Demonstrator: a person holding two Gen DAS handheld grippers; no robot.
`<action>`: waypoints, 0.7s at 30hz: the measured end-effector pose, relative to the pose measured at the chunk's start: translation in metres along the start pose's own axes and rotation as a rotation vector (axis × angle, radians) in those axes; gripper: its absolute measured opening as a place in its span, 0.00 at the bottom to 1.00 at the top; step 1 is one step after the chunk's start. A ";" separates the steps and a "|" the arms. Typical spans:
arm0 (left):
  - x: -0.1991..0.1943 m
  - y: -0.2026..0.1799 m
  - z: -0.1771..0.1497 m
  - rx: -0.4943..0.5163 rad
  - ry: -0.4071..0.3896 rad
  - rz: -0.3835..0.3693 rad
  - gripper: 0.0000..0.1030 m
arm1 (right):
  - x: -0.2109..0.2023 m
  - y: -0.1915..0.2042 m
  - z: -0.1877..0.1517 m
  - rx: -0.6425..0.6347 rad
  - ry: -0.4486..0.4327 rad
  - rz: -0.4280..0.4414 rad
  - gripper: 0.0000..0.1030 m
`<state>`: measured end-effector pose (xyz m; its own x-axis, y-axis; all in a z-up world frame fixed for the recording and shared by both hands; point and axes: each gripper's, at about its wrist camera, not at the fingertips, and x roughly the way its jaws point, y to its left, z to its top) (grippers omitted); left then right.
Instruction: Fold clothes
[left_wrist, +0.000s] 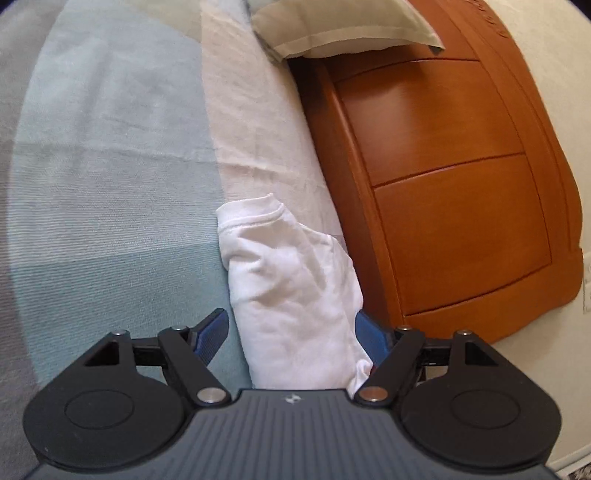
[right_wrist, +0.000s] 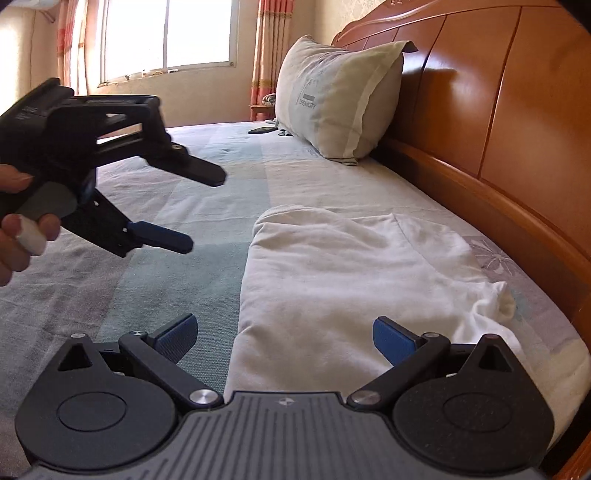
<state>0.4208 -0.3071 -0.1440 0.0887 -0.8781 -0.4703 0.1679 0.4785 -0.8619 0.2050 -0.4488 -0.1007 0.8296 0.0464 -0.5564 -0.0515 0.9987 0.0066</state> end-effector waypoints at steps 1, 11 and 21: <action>0.008 0.002 0.005 -0.008 0.007 0.016 0.71 | 0.002 -0.001 -0.001 0.019 0.000 0.008 1.00; 0.019 -0.006 0.042 -0.010 -0.163 -0.056 0.70 | 0.012 0.000 -0.023 0.035 0.018 0.012 1.00; -0.078 -0.031 -0.023 0.425 -0.134 0.314 0.73 | 0.004 0.005 -0.022 0.027 0.031 0.010 1.00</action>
<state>0.3866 -0.2529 -0.0849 0.3182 -0.6992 -0.6403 0.4925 0.6990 -0.5185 0.1964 -0.4440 -0.1209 0.8115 0.0564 -0.5816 -0.0448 0.9984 0.0343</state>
